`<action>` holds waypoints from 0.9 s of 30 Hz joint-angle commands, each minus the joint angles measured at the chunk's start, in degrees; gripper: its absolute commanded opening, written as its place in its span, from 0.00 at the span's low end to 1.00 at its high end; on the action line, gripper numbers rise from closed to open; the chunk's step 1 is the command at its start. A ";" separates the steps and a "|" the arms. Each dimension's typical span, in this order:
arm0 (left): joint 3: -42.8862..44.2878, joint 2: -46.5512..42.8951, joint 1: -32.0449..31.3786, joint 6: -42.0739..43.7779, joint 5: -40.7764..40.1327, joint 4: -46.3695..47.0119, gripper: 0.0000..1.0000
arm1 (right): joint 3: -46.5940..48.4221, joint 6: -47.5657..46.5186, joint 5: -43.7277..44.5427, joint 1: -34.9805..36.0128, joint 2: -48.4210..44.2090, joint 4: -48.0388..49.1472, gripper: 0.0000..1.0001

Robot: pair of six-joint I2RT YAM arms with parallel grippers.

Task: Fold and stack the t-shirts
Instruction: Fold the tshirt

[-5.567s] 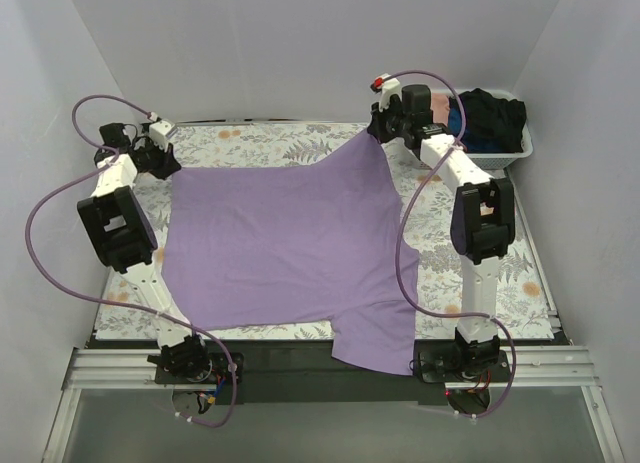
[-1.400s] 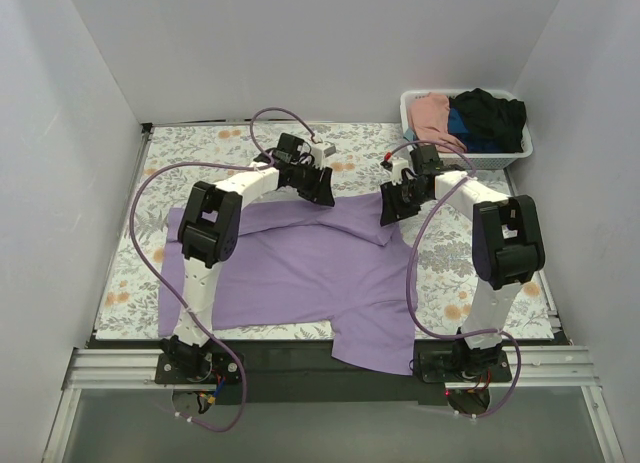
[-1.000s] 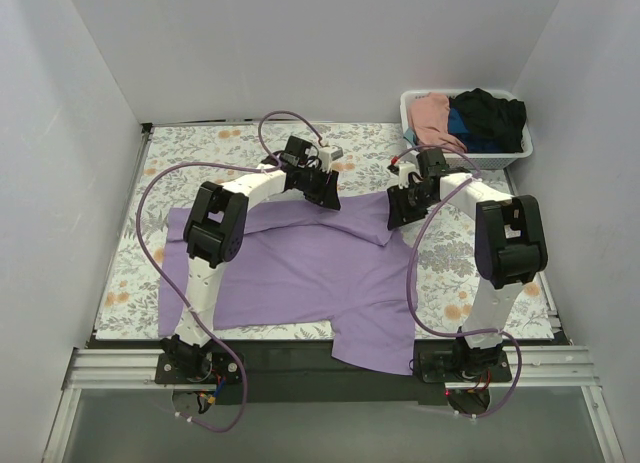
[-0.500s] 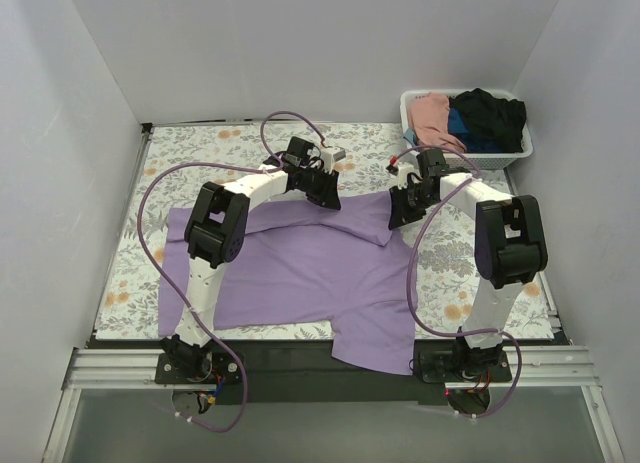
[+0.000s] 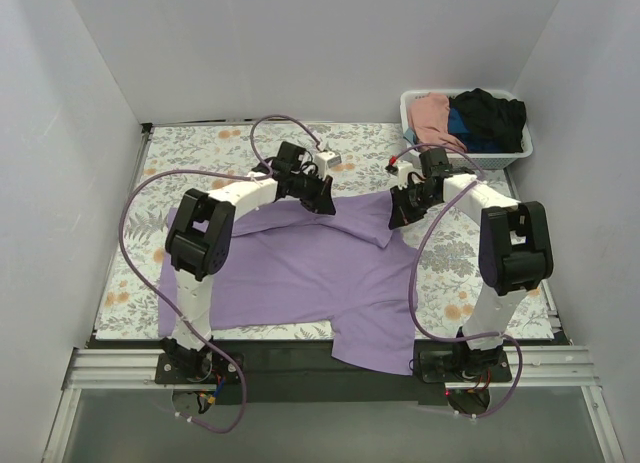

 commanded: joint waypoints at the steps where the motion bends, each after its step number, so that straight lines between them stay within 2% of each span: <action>1: -2.23 -7.67 -0.29 1.08 -0.45 4.05 0.04 | -1.50 -3.34 -1.94 0.03 -3.61 -0.61 0.01; 2: -1.88 -7.24 -0.29 0.29 -1.76 4.31 0.10 | -1.59 -3.43 -2.12 0.03 -3.52 -0.70 0.01; 3: -1.18 -6.45 -0.29 -0.76 -4.39 3.96 0.22 | -1.59 -3.25 -2.21 0.03 -3.35 -0.70 0.01; 6: 4.26 -1.97 -0.29 -2.62 -6.34 0.37 0.30 | -1.59 -2.99 -2.21 0.03 -2.82 -0.70 0.01; 9: 8.14 1.81 -0.29 -3.23 -7.84 -1.40 0.31 | -1.42 -2.99 -1.68 0.11 -2.73 -0.70 0.01; 10: 9.27 2.52 -0.29 -3.41 -8.54 -1.66 0.34 | -1.24 -3.07 -1.59 0.03 -2.73 -0.70 0.01; 16: 10.95 6.03 -0.29 -3.94 -9.16 -1.93 0.37 | -1.42 -3.34 -1.33 0.03 -2.55 -0.96 0.01; 27: 12.10 8.50 -0.37 -3.59 -6.27 -1.84 0.33 | -1.68 -3.43 -1.15 0.03 -1.85 -0.96 0.01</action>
